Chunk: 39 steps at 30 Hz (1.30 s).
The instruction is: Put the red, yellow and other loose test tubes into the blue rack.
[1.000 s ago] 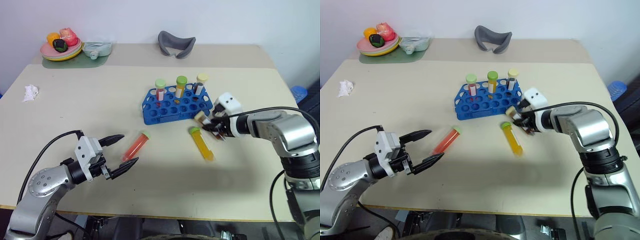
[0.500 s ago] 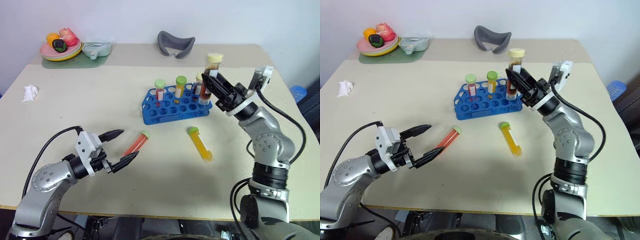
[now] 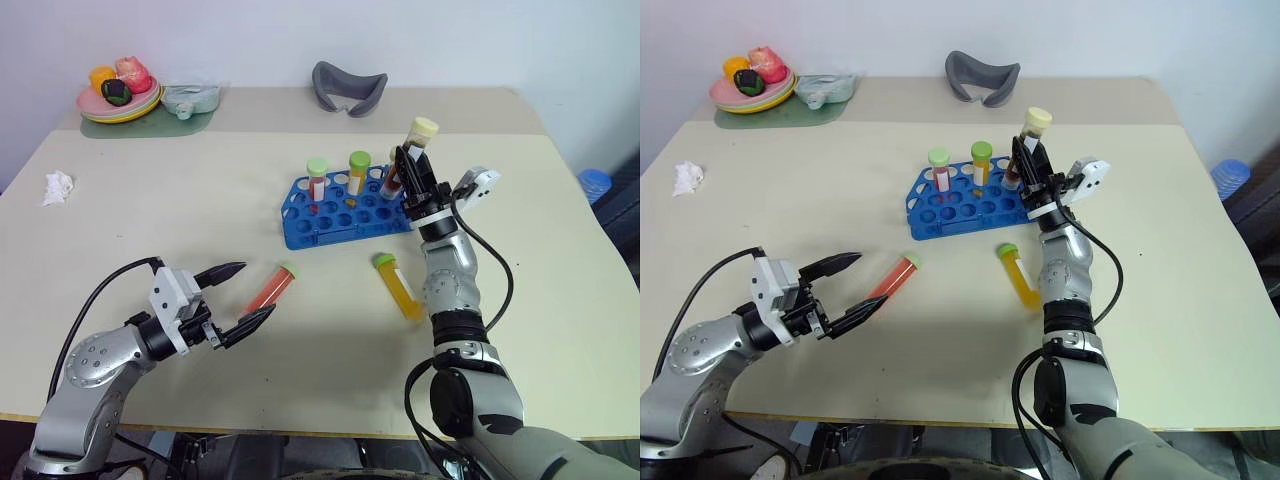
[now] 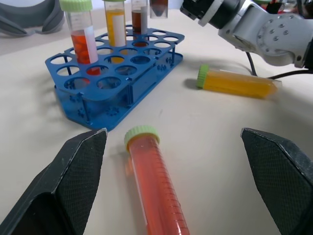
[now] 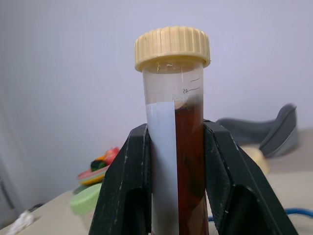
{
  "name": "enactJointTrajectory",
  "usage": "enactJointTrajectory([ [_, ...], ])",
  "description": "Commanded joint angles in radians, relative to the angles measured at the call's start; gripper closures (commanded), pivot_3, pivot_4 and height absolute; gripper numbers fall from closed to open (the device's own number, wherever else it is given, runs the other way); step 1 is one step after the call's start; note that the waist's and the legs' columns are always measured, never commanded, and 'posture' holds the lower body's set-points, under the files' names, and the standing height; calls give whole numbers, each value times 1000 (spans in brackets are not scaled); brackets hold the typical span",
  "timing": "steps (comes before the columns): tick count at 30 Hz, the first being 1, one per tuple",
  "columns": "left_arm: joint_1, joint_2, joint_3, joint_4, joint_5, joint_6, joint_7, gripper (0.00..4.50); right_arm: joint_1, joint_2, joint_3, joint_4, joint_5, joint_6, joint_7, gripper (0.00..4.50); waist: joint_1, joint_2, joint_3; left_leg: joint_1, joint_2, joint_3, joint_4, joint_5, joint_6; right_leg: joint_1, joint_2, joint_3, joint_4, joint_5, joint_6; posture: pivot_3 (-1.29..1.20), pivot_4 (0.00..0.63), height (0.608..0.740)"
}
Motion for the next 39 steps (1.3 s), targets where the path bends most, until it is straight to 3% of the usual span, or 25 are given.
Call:
enactJointTrajectory([
  [1, 17, 6, 13, -48, -8, -12, 5, 0, -27, -6, -16, 53, 2, -97, 14, 3606, -4, 0, 0, 0, 0, 0, 0, 0, 0, 0, 0, 0, 0, 0, 0, 0, 150, 740],
  [19, 15, 18, 19, -94, -24, 31, 43, 0, 18, -35, 16, 197, -45, -194, 47, 3606, -10, 0, 0, 1, 0, 0, 1, 0, 0, 0, 0, 0, 1, 0, 0, 0, 150, 740],
  [39, 49, 18, 36, -80, -14, -3, 24, 0, -26, -43, 20, 415, -146, -367, -75, 3606, -11, -1, -1, 4, 0, 0, 1, 0, 0, 3, 0, 1, 1, 0, 0, 0, 150, 740],
])
